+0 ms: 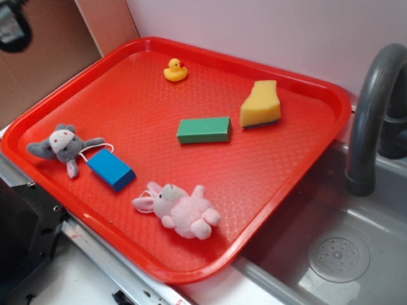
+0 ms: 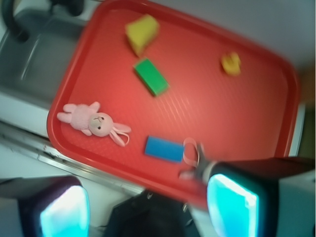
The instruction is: Grab the pink bunny.
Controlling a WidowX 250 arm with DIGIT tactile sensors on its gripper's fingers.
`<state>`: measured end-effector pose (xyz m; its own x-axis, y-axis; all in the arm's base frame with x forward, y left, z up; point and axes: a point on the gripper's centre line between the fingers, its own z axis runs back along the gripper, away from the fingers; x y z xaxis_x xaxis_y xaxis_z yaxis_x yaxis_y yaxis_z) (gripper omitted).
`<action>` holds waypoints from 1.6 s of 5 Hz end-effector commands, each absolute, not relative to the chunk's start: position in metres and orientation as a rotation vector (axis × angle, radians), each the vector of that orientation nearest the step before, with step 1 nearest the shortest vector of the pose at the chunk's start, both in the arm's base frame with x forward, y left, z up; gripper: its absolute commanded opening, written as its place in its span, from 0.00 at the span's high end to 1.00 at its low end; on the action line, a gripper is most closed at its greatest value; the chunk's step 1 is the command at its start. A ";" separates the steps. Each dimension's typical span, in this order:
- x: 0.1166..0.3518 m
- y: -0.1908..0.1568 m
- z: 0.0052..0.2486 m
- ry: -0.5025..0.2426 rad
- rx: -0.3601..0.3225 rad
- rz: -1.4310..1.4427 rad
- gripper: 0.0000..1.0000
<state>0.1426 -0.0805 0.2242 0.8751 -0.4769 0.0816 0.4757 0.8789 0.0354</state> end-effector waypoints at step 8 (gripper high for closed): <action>0.144 -0.152 0.012 0.215 0.033 -1.460 0.39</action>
<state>0.1619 -0.1625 0.0175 0.1257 -0.9796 -0.1566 0.9864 0.1402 -0.0853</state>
